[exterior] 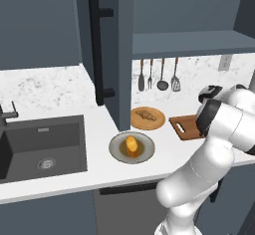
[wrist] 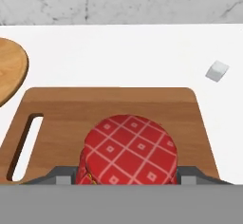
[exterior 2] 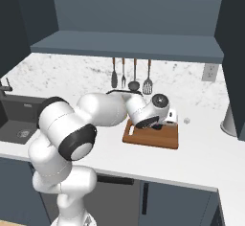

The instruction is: From the different types of pastries on the counter, select a croissant and place it on the cutting board. Then retrieve a jar of jam from the cabinet and place it alongside the croissant on the cutting board.

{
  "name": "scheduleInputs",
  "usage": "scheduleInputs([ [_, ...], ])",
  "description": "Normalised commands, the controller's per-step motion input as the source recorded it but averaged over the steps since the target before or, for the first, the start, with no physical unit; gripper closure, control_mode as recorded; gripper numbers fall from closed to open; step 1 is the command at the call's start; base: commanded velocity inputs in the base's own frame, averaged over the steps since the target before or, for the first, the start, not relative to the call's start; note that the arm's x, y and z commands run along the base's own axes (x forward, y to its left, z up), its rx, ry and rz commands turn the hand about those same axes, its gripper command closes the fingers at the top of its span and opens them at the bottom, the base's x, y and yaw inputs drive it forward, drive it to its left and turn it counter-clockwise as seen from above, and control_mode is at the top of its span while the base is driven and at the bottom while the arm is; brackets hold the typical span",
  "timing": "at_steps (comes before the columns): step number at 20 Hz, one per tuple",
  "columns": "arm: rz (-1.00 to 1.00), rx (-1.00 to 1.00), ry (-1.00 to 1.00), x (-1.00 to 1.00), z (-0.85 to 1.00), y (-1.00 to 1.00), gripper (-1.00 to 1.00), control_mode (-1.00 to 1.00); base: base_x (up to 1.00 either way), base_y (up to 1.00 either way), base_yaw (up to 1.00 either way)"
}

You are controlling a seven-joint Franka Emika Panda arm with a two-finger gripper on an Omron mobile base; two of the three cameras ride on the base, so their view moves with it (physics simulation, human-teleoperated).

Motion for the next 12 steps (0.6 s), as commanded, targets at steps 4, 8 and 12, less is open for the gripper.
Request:
scheduleInputs([
  [4,0.00,0.00,-0.03,0.00,-0.09,0.00,1.00,-1.00,0.00,0.00,0.00],
  [8,0.00,-0.03,-0.15,0.13,-0.78,-0.37,1.00,-1.00,0.00,0.00,0.00],
  [12,0.00,0.00,-0.04,0.00,-0.01,0.00,1.00,-1.00,0.00,0.00,0.00],
])
